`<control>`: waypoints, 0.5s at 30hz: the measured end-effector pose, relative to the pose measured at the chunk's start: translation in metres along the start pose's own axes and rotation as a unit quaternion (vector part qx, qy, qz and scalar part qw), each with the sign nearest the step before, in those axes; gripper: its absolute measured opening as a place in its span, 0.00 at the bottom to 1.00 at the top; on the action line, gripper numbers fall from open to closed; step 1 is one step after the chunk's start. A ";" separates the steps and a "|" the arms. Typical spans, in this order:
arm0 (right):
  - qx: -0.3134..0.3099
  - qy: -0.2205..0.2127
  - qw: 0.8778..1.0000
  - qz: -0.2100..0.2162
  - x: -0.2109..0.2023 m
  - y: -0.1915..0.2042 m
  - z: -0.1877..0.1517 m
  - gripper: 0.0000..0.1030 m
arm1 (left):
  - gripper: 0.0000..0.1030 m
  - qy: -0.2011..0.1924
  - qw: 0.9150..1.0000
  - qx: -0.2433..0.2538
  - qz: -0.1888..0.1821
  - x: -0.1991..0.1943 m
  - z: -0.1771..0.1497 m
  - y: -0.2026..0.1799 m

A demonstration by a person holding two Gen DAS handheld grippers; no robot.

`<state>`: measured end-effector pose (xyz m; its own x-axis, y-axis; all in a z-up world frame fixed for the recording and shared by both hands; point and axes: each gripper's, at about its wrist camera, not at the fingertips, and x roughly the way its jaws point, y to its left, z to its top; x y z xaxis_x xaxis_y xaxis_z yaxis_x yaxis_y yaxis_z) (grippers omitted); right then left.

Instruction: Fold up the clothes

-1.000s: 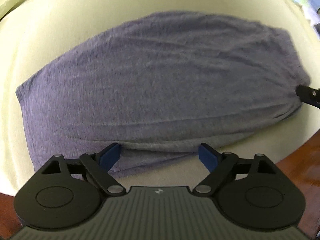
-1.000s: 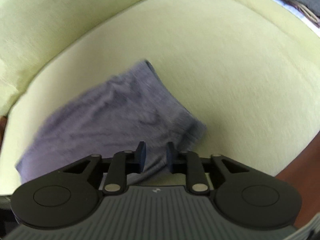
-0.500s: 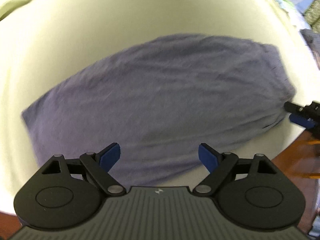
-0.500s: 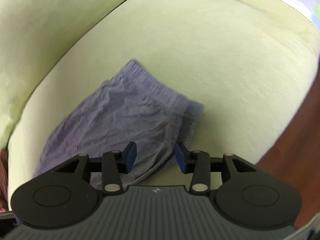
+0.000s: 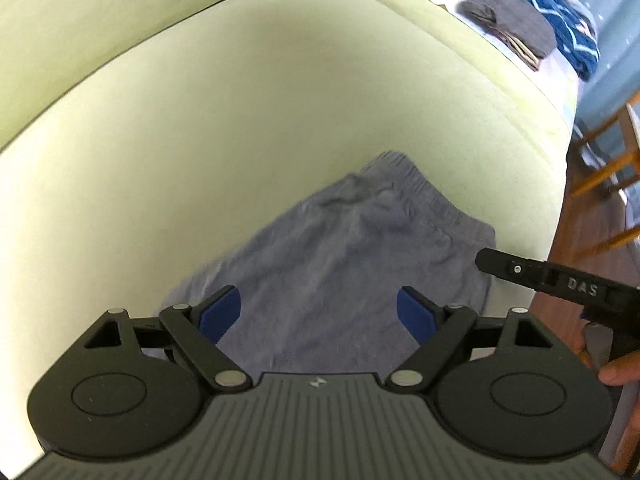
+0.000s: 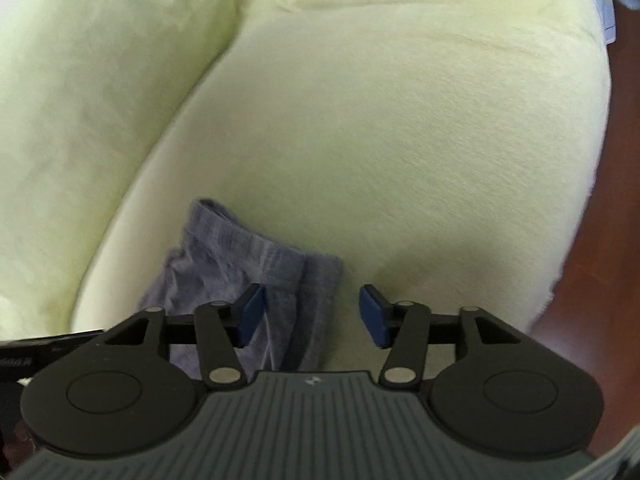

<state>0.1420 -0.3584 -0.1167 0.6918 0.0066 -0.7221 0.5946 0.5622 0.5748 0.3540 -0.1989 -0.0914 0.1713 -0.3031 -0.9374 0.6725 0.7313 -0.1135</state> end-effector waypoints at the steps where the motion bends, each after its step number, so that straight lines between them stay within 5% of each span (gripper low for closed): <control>1: 0.000 -0.007 1.000 0.009 0.001 -0.001 -0.002 0.57 | 0.84 0.002 1.000 0.007 0.001 0.002 0.003 -0.001; 8: 0.024 -0.033 0.997 0.061 0.008 -0.009 -0.007 0.56 | 0.84 0.017 0.997 0.072 -0.038 0.001 0.026 0.003; 10: 0.032 -0.040 0.996 0.067 0.012 -0.010 -0.009 0.51 | 0.84 0.017 0.992 0.107 -0.065 0.001 0.037 0.006; 11: 0.033 -0.042 0.996 0.068 0.015 -0.010 -0.009 0.40 | 0.84 0.018 0.989 0.122 -0.076 0.002 0.042 0.007; 15: 0.035 -0.046 0.996 0.072 0.018 -0.011 -0.009 0.38 | 0.84 0.035 0.974 0.185 -0.123 0.018 0.064 0.011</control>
<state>0.1441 -0.3572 -0.1400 0.8049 0.0048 -0.5934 0.5114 0.5017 0.6977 0.4109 -0.2351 -0.0882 -0.0690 -0.3889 -0.9187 0.9023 0.3685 -0.2238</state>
